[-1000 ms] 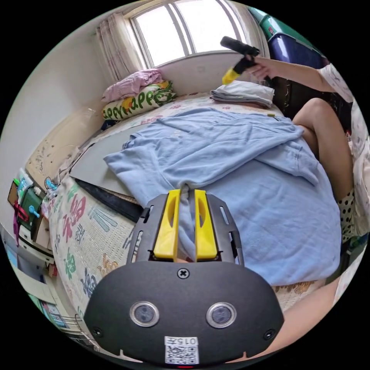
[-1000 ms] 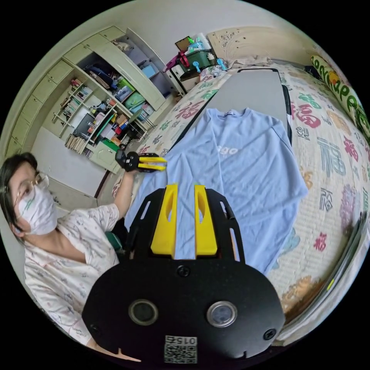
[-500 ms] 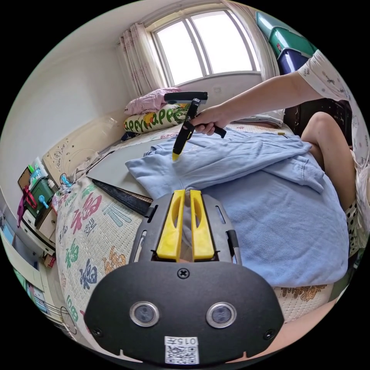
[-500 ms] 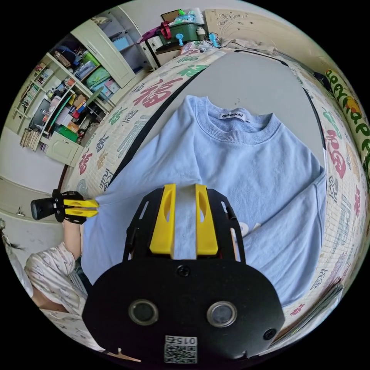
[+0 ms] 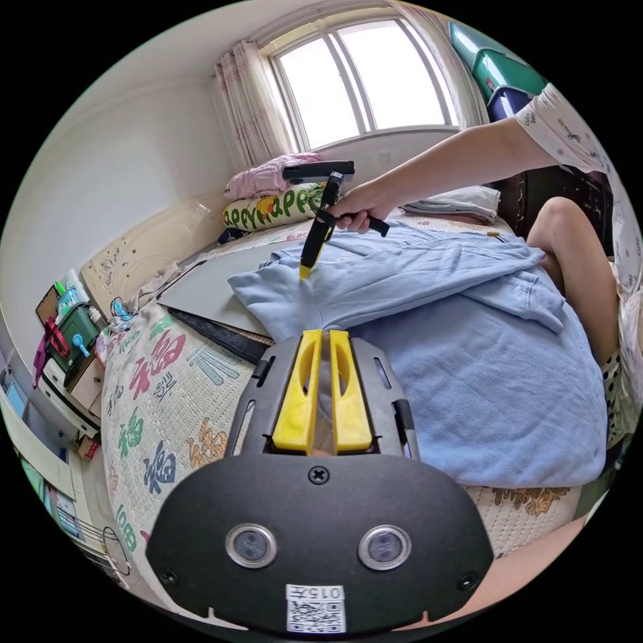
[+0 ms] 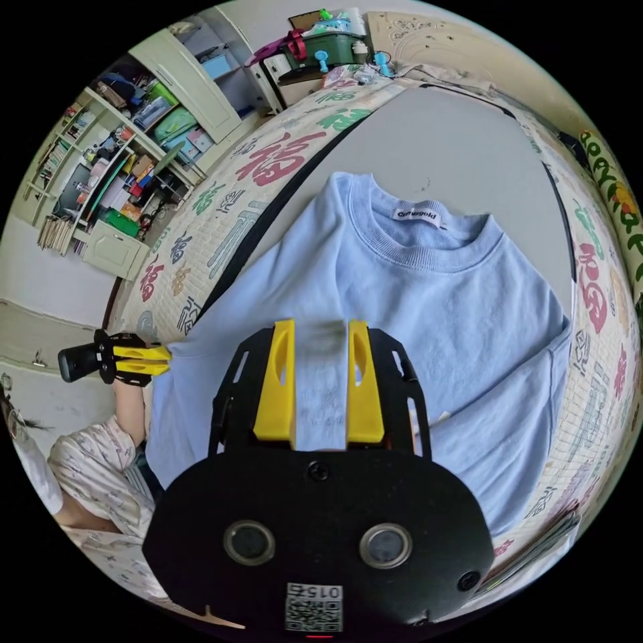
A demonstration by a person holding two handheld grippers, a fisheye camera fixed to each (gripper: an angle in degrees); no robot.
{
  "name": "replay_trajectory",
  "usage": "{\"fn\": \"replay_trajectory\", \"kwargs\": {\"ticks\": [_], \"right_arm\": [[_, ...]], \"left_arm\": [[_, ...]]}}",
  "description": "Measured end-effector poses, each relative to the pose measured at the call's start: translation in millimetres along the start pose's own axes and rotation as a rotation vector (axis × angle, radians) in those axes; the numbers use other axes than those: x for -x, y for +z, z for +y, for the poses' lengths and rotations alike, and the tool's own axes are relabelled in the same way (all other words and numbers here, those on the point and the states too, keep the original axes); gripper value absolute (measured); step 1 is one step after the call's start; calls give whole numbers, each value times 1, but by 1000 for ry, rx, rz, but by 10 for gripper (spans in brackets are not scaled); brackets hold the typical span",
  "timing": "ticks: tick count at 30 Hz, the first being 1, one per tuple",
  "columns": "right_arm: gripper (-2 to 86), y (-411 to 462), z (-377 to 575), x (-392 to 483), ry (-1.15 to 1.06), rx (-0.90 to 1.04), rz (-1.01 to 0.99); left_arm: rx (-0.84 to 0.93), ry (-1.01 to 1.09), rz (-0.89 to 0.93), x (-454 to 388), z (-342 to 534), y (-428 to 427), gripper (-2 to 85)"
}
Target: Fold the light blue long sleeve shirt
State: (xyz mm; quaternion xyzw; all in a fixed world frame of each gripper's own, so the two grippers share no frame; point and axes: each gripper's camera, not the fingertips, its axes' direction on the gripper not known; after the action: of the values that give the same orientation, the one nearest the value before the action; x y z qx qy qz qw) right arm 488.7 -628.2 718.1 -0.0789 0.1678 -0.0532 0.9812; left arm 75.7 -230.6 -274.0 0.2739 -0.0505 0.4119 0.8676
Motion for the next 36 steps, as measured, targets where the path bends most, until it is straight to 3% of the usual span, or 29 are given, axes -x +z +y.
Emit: {"fn": "replay_trajectory", "kwargs": {"ticks": [4,8,13,17,21,24,28,31,36], "right_arm": [[13,12,9,-25,21,-31,21],[-5,0,-5,-30,10,-127,8],[-8,15,-71,8,-50,-174,57],[-5,76,-124,38,-99,-70,220],[17,105,-133,23,-67,2,249],[51,73,-115,-3,-32,-50,185],[58,-23,-29,-30,-95,-148,59],[64,-92,78,-46,-163,-161,93],[78,-153,269,-89,-90,-68,162]], "left_arm": [[-18,8,-34,8,-4,-5,10],[-40,-57,-194,24,-2,-20,8],[61,-142,-319,49,7,-20,8],[173,-144,-313,59,10,-3,9],[241,-154,-284,67,15,9,9],[230,-176,-260,73,19,6,9],[210,-198,-228,78,26,-1,9],[156,-219,-215,79,32,-14,7],[115,-230,-383,72,39,-43,2]]}}
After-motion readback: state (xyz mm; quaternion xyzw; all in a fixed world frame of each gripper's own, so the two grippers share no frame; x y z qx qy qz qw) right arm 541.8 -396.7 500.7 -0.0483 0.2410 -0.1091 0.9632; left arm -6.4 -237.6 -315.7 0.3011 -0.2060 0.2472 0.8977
